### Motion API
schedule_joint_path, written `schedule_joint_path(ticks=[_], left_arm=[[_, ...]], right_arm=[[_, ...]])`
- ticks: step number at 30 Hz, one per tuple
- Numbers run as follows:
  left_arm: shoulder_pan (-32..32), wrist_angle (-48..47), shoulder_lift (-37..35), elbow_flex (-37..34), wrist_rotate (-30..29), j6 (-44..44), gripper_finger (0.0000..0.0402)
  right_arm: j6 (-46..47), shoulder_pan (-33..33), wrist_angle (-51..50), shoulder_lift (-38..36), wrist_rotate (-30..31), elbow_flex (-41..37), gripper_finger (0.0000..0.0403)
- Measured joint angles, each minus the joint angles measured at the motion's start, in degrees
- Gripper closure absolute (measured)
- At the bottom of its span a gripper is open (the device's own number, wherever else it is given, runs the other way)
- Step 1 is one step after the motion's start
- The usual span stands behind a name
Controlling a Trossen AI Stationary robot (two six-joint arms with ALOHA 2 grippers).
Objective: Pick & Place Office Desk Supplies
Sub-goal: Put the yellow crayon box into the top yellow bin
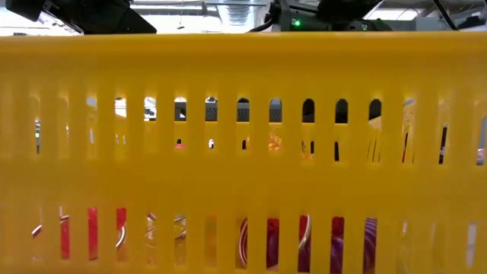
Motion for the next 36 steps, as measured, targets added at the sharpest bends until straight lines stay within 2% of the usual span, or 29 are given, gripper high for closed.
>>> schedule_joint_path(ticks=[18,28,36], left_arm=[[0.0,0.0,0.0,0.0,0.0,0.0,0.0121],[0.0,0.0,0.0,0.0,0.0,0.0,0.0121],[0.0,0.0,0.0,0.0,0.0,0.0,0.0121]], right_arm=[[0.0,0.0,0.7,0.0,0.2,0.0,0.0053],[-0.5,0.0,0.7,-0.1,0.2,0.0,0.0081],[-0.6,-0.3,0.0,-1.4,0.4,-0.2,0.0082]])
